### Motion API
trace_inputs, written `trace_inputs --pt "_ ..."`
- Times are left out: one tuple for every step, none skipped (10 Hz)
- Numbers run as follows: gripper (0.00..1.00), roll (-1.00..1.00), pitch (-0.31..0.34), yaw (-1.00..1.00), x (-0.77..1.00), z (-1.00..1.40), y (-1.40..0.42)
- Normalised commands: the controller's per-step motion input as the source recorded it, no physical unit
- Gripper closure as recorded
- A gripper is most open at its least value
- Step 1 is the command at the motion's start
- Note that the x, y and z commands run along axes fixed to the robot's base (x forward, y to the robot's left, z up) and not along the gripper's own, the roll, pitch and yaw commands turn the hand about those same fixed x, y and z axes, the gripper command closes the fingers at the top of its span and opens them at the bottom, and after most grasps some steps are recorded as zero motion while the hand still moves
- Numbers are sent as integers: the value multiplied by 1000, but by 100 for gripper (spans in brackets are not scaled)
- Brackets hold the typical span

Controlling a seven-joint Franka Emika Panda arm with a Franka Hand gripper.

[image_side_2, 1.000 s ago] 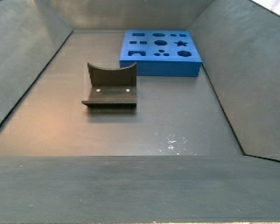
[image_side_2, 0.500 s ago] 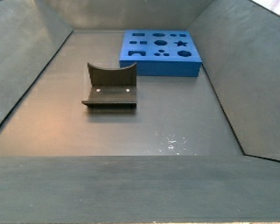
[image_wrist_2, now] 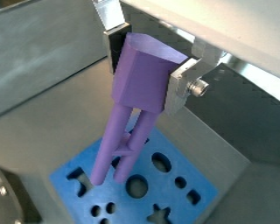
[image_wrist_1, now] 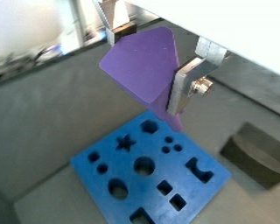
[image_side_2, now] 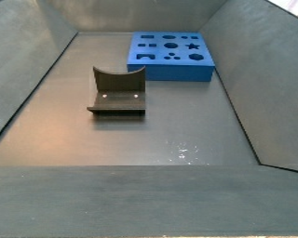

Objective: Pick up the 3 prong object. Move up. Rotate the 3 prong object. Place the 3 prong object on the fixture. Regrasp the 3 prong object. Move to above the board. Insert the 3 prong object.
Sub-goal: Insert the 3 prong object.

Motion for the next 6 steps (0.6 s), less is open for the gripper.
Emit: trace_inputs --pt "100 -106 -114 1000 0 -506 0" --pt "100 -106 -104 1000 0 -497 0" --pt "100 -141 -110 986 0 -409 0" --pt "100 -206 -69 614 0 -31 343" --pt "100 -213 -20 531 0 0 429" --pt "100 -266 -19 423 0 83 491"
